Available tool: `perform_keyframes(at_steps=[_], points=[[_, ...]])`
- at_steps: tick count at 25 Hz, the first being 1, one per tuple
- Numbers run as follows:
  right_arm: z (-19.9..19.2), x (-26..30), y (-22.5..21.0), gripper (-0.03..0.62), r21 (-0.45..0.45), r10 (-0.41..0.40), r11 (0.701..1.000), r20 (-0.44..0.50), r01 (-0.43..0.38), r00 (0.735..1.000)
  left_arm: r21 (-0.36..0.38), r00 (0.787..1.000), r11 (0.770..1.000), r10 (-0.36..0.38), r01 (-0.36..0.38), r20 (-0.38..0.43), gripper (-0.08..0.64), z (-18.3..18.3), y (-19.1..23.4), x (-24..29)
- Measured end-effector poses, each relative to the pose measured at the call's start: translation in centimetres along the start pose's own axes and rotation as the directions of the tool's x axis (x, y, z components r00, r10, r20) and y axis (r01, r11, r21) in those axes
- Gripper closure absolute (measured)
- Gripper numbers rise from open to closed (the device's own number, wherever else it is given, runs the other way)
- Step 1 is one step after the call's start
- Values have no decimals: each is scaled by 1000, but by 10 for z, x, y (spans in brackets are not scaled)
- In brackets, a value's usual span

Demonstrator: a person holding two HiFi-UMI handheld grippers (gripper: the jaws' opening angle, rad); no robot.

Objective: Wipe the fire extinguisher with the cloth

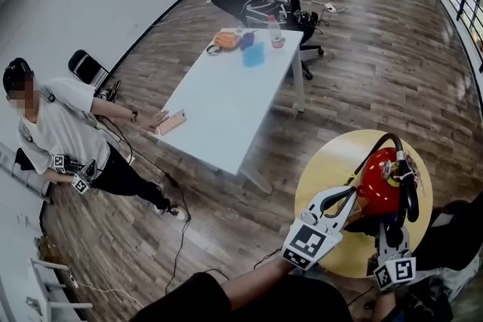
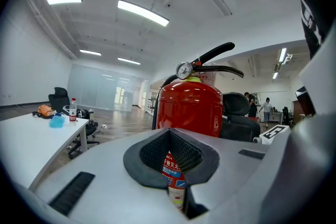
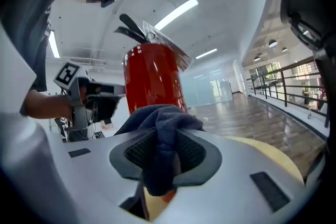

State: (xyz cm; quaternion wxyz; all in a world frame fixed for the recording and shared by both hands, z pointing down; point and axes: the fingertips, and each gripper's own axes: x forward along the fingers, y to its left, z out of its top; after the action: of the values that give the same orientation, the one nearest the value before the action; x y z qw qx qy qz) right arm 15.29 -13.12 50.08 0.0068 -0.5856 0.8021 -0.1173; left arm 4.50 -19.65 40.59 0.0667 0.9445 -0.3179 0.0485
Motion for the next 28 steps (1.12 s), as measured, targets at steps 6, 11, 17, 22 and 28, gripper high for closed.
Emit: perform_keyframes(at_steps=[6,11,17,22,28], points=[[12,0,-1,485,41,30,999,-27,-29,999,5,1000,1000,-5,5,-4,537,1,0,0],[105,-8,2,485,-21,265,964,118,-264,957,11,1000,1000,-11,11,-6,537,0,0,1],[90,-9,-3,485,-50,255,967,76,-252,964,11,1000,1000,-16,16,-1,537,2,-3,0],[-22,14,-6,485,51,184,983,-107,-179,977,23,1000,1000,17,-17,-5,537,0,6,-7],[69,-10,13,485,-84,219,972,7,-218,976,22,1000,1000,-9,9,-3,537,-1,-3,1]])
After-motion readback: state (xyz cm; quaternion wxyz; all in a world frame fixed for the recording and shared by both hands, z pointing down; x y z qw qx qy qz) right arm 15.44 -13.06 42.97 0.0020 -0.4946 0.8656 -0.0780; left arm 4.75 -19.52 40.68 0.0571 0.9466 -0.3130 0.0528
